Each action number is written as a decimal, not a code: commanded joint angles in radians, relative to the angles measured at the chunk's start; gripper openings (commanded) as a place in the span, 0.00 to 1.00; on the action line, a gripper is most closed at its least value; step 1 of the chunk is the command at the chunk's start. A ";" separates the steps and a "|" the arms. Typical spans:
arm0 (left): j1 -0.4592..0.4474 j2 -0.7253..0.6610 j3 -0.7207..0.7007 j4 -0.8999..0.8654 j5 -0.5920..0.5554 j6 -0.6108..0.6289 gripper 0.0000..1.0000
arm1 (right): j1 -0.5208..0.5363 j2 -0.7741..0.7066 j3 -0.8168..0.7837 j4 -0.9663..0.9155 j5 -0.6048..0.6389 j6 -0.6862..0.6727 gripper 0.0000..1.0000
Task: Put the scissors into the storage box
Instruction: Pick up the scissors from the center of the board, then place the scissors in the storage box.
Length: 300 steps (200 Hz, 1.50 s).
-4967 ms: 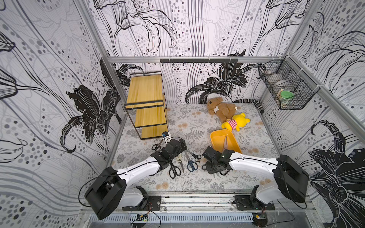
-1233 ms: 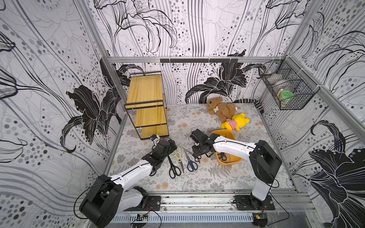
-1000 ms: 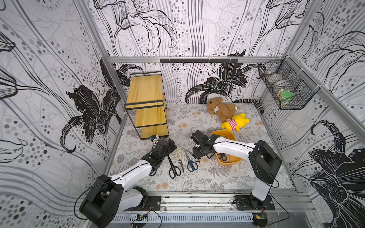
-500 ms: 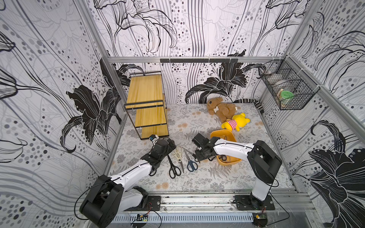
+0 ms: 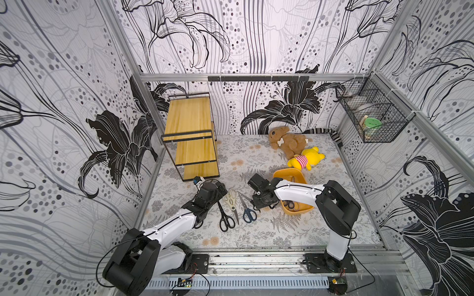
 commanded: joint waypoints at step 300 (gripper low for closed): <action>0.013 -0.070 0.058 0.045 0.055 0.074 0.97 | -0.298 -0.551 -0.050 -0.130 0.156 -0.063 0.00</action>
